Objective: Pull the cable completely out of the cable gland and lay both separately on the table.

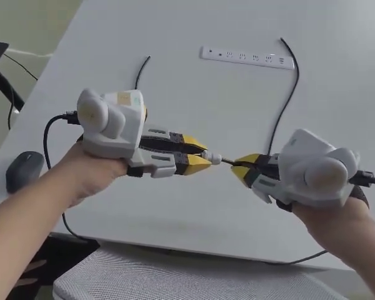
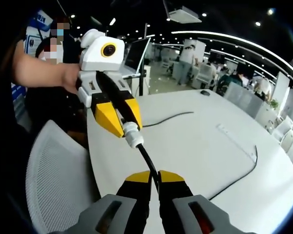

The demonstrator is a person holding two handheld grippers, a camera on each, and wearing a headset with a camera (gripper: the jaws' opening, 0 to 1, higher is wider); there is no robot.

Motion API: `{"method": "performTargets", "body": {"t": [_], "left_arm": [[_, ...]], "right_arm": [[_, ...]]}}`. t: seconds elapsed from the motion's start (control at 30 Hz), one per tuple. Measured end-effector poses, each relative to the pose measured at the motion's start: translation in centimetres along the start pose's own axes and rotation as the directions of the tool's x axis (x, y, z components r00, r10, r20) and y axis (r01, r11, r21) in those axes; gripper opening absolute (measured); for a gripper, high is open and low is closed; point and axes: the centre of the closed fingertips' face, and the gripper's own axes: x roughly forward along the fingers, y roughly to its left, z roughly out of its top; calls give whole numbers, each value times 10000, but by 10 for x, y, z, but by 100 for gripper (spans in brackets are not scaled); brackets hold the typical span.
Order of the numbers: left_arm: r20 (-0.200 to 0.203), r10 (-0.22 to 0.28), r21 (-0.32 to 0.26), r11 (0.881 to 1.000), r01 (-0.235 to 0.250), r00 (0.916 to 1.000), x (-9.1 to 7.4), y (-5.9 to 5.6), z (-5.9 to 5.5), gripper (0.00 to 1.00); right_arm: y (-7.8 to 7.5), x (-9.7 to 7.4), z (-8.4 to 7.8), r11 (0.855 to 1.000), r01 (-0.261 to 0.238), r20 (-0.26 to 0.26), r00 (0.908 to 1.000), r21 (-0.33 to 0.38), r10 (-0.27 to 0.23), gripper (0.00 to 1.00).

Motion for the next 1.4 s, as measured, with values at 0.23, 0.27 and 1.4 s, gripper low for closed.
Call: {"method": "performTargets", "body": {"t": [0.23,0.27,1.4], "left_arm": [[-52,3,-2,10000,-3,10000,1,-1,-2,14],[-32,1,-13,10000,-1,10000,1,-1,-1,14],[67,72,-217,9997,-71,10000,-3,-3,-4,14]], "right_arm": [[-3,0,-7,9977,389,-10,9992,553,-389,0],[-4,1,-10,9973,489,-61,9988,554,-486,0],[-25,-1,-68,8723,2257,-1310,9736,4337,-1868,0]]}}
